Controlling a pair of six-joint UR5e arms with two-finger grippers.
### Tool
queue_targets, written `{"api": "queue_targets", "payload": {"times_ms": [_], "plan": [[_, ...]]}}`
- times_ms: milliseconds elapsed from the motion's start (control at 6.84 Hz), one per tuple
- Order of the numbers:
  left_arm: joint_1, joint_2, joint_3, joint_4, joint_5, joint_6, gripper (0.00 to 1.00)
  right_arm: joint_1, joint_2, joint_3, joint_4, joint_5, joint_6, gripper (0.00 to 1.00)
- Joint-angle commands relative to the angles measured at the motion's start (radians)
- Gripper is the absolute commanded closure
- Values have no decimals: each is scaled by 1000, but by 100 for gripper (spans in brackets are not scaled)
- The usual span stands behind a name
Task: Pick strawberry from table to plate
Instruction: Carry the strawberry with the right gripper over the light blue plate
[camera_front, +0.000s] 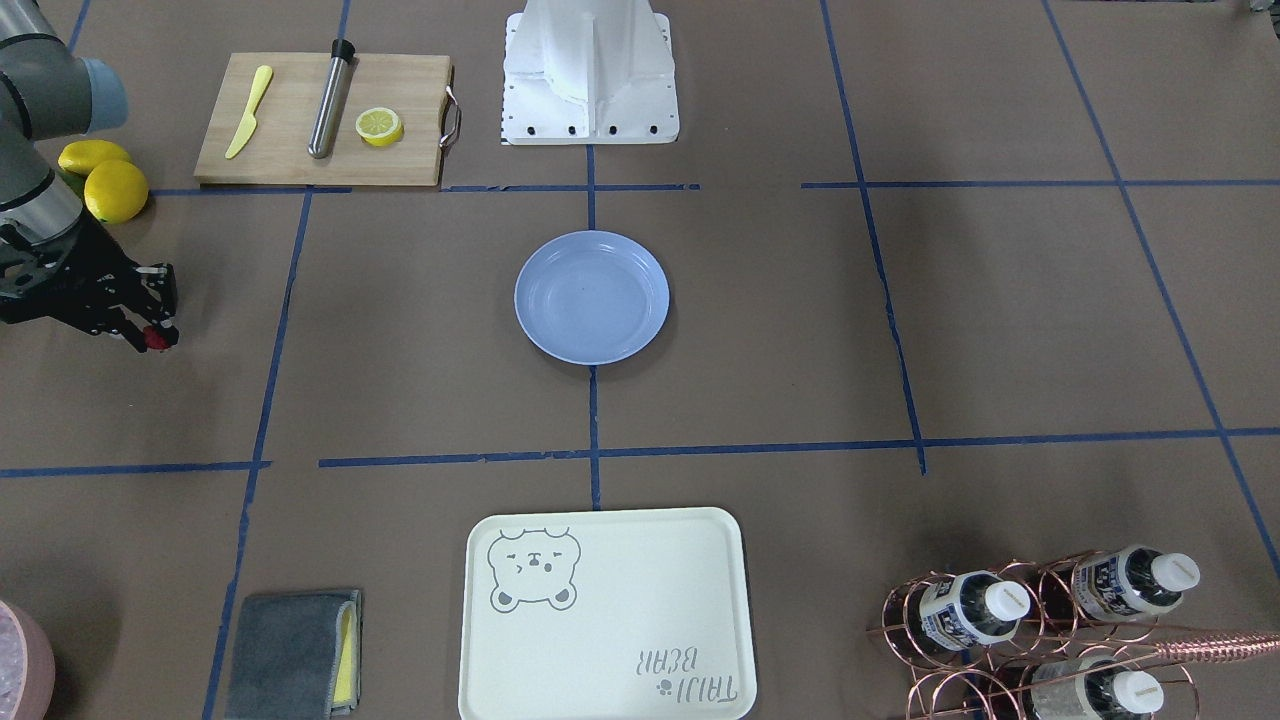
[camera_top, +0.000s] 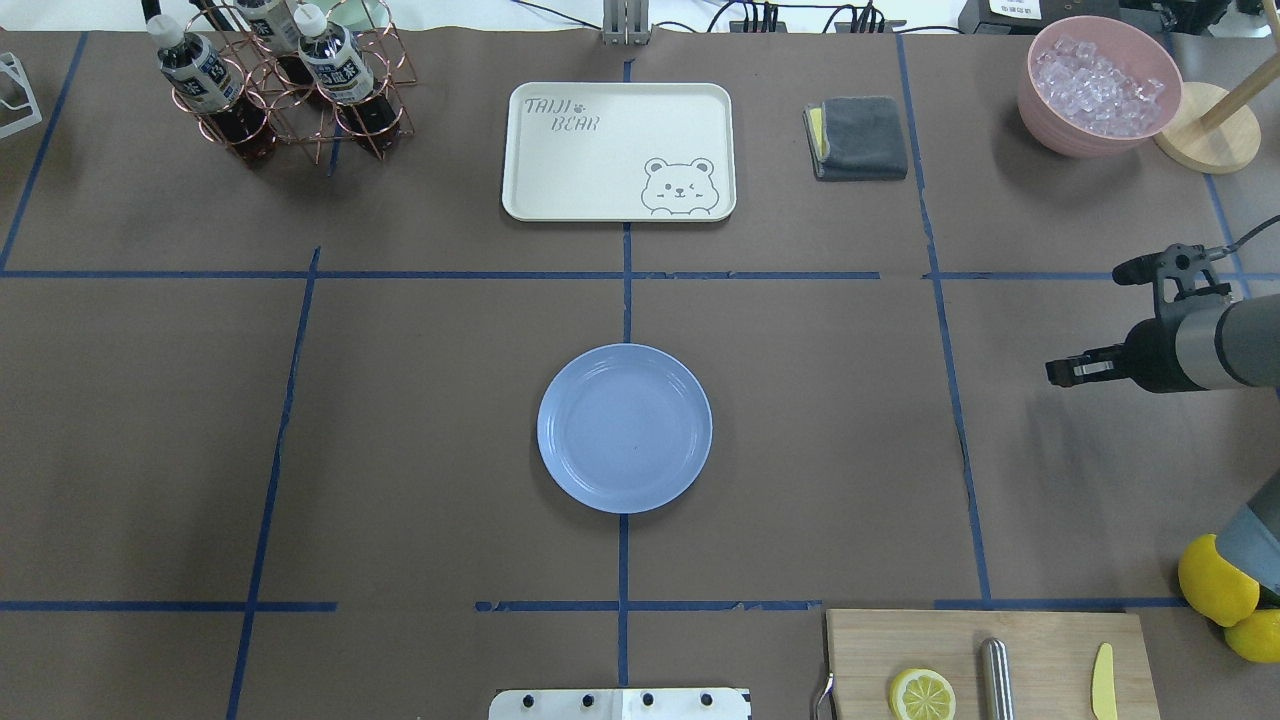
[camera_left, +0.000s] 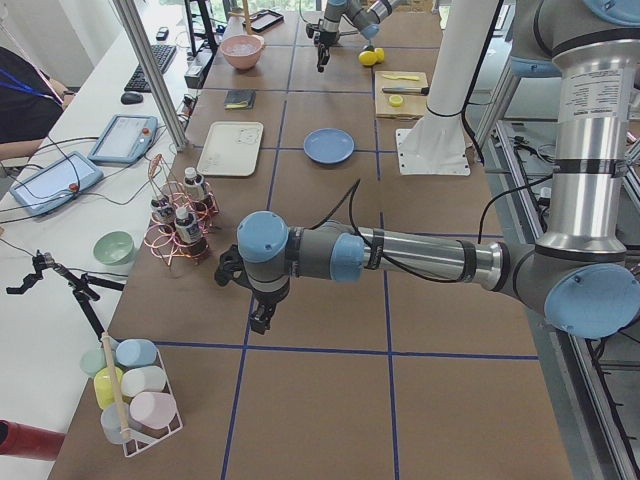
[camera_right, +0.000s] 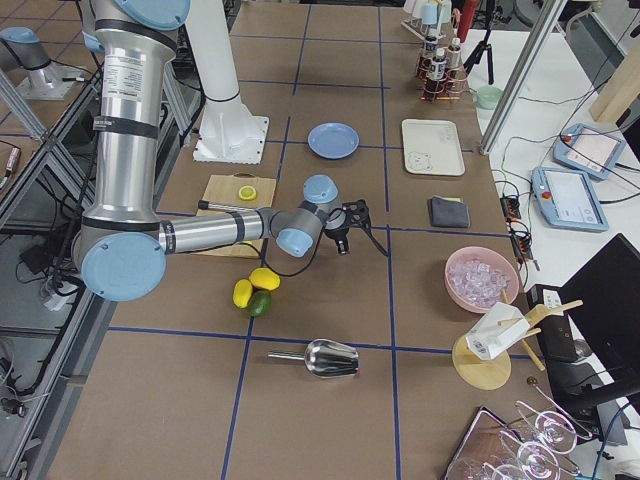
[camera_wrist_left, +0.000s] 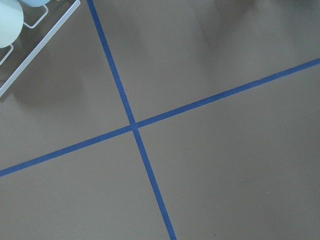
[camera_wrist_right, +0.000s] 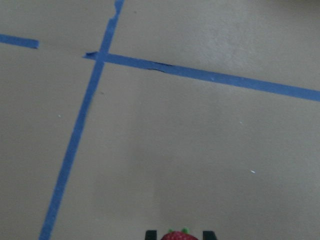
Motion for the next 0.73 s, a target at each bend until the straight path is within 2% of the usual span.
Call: {"api": "queue_targets", "payload": {"times_ms": [0,146,438,585], "plan": [[-1,39,-1,-2,3,-1,0,-56,199,128,-337,-3,112,100],[-2,42,-4,-2,3,-1,0,-103,305,163,-475,-41,183,100],[-6,42,-20,-4,4,-1,0,-267,597,127,-770,-188,342,100],[-8,44,-30,-4,15,-1,0,-310,690,40,-779,-228,411,100]]}}
